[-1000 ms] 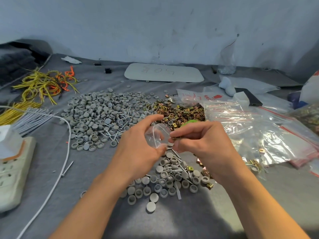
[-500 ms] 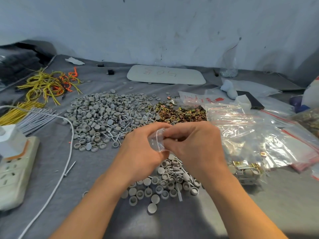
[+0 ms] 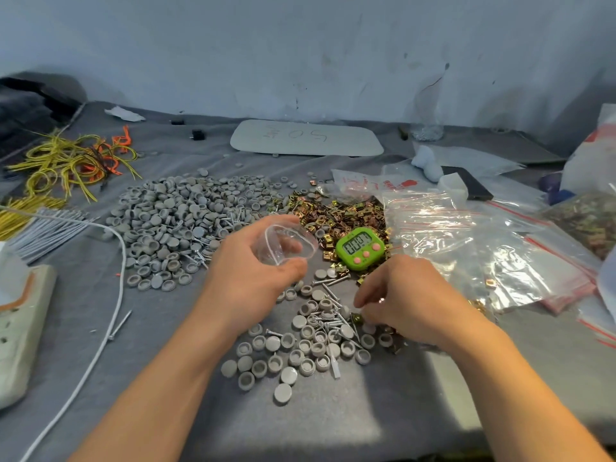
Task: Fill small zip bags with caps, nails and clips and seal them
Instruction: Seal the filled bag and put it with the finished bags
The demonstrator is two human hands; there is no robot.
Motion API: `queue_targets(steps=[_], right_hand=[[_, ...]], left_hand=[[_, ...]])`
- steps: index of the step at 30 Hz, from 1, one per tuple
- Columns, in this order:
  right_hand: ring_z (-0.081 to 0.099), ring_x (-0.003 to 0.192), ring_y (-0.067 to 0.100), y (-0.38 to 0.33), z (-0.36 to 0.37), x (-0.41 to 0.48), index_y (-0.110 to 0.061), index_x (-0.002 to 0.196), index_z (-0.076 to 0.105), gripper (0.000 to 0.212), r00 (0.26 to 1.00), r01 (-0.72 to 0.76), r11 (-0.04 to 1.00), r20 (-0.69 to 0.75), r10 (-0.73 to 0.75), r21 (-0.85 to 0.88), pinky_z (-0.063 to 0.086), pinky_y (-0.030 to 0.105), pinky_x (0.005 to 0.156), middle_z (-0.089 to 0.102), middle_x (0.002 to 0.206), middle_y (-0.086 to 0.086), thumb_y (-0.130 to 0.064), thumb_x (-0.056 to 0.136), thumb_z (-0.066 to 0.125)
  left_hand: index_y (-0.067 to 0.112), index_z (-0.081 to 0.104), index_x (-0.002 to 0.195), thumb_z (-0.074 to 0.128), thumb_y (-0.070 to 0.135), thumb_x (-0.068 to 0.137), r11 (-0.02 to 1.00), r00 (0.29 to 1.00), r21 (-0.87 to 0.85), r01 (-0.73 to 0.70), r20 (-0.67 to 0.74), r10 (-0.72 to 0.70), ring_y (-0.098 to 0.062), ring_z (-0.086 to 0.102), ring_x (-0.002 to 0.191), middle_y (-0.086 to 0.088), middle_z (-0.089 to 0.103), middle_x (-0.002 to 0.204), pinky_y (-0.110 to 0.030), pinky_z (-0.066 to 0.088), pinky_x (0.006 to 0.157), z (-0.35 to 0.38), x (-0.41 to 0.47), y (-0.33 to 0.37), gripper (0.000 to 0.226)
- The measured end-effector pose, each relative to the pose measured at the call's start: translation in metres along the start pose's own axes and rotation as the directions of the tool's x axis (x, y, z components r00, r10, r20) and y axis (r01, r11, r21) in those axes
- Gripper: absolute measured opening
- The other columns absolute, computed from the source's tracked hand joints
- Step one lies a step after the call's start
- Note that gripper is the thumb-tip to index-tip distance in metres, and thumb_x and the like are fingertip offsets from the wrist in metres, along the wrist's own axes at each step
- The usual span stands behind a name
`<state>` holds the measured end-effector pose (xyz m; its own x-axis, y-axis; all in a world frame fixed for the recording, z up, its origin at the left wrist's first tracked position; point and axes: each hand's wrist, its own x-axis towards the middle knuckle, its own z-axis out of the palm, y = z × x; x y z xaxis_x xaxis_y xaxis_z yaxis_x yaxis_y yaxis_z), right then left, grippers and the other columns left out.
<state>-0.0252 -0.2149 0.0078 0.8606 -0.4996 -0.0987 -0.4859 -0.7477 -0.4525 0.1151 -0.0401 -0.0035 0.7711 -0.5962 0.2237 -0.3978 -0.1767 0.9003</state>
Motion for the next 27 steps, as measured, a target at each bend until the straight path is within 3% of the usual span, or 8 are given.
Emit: queue_targets(steps=[2, 5, 10, 14, 17, 20, 23, 27], right_hand=[[0.068, 0.069, 0.000, -0.001, 0.005, -0.001, -0.040, 0.069, 0.074, 0.021, 1.000, -0.015, 0.996, 0.025, 0.017, -0.090, 0.052, 0.014, 0.061, 0.074, 0.071, -0.017, -0.021, 0.078, 0.079], [0.070, 0.074, 0.010, -0.004, 0.009, -0.003, -0.040, 0.068, 0.073, 0.018, 0.999, -0.039, 0.992, 0.018, 0.042, -0.122, 0.061, 0.030, 0.073, 0.075, 0.074, -0.012, -0.024, 0.077, 0.076], [0.069, 0.073, 0.012, -0.004, 0.011, -0.003, -0.033, 0.066, 0.070, 0.017, 0.998, -0.015, 0.994, 0.051, 0.021, -0.112, 0.062, 0.033, 0.074, 0.072, 0.071, -0.011, -0.023, 0.079, 0.072], [0.067, 0.071, 0.013, 0.000, 0.012, -0.001, -0.029, 0.068, 0.067, 0.017, 1.000, 0.025, 0.996, -0.015, -0.027, -0.084, 0.058, 0.032, 0.067, 0.071, 0.069, -0.010, -0.022, 0.083, 0.073], [0.064, 0.063, 0.006, 0.005, 0.010, -0.002, -0.027, 0.075, 0.069, 0.018, 0.988, 0.073, 0.988, -0.142, -0.053, 0.135, 0.049, 0.023, 0.056, 0.071, 0.068, -0.009, -0.020, 0.089, 0.075], [0.065, 0.056, 0.009, 0.004, 0.008, -0.007, -0.022, 0.078, 0.070, 0.015, 0.971, 0.135, 0.900, -0.238, -0.035, 0.416, 0.049, 0.020, 0.052, 0.073, 0.065, -0.004, -0.012, 0.088, 0.077], [0.069, 0.060, 0.016, -0.003, 0.007, -0.008, -0.021, 0.077, 0.073, 0.019, 0.948, 0.192, 0.839, -0.317, -0.025, 0.510, 0.054, 0.027, 0.055, 0.074, 0.066, -0.002, -0.004, 0.083, 0.079], [0.072, 0.062, 0.006, -0.018, 0.006, -0.007, -0.023, 0.076, 0.081, 0.025, 0.937, 0.260, 0.774, -0.343, -0.059, 0.578, 0.053, 0.017, 0.057, 0.076, 0.069, -0.007, 0.001, 0.079, 0.082]], left_hand=[[0.049, 0.067, 0.119, 0.081, 0.029, 0.074, 0.999, 1.000, 0.047, -0.017, 0.024, 0.016, -0.017, 0.075, 0.082, 0.018, 0.076, 0.097, -0.050, 0.060, 0.086, 0.005, -0.001, 0.003, 0.052], [0.050, 0.064, 0.123, 0.084, 0.023, 0.079, 0.994, 0.999, 0.102, -0.028, 0.040, 0.024, -0.013, 0.075, 0.078, 0.023, 0.075, 0.096, -0.046, 0.060, 0.085, 0.011, -0.002, 0.004, 0.055], [0.052, 0.063, 0.123, 0.085, 0.024, 0.077, 0.989, 0.999, 0.145, -0.027, 0.045, 0.021, -0.003, 0.072, 0.089, 0.024, 0.075, 0.096, -0.041, 0.057, 0.094, 0.014, -0.003, 0.004, 0.058], [0.053, 0.063, 0.123, 0.084, 0.022, 0.078, 0.986, 0.998, 0.162, -0.028, 0.061, 0.018, -0.008, 0.073, 0.077, 0.025, 0.074, 0.095, -0.036, 0.059, 0.080, 0.012, -0.003, 0.003, 0.059], [0.055, 0.062, 0.123, 0.084, 0.024, 0.077, 0.981, 0.998, 0.189, -0.034, 0.061, 0.023, -0.001, 0.071, 0.078, 0.026, 0.074, 0.094, -0.021, 0.050, 0.071, 0.014, -0.003, 0.002, 0.059], [0.057, 0.061, 0.123, 0.084, 0.025, 0.076, 0.974, 0.997, 0.224, -0.037, 0.081, 0.020, -0.002, 0.070, 0.076, 0.023, 0.074, 0.096, -0.008, 0.046, 0.059, 0.019, -0.005, 0.004, 0.061], [0.054, 0.060, 0.125, 0.083, 0.027, 0.077, 0.959, 0.993, 0.279, -0.054, 0.117, 0.022, 0.010, 0.063, 0.076, 0.021, 0.070, 0.106, -0.003, 0.042, 0.058, 0.027, -0.008, 0.006, 0.061], [0.054, 0.057, 0.129, 0.079, 0.027, 0.077, 0.945, 0.992, 0.322, -0.060, 0.121, 0.022, 0.014, 0.058, 0.090, 0.025, 0.067, 0.109, -0.001, 0.040, 0.064, 0.030, -0.013, 0.007, 0.063]])
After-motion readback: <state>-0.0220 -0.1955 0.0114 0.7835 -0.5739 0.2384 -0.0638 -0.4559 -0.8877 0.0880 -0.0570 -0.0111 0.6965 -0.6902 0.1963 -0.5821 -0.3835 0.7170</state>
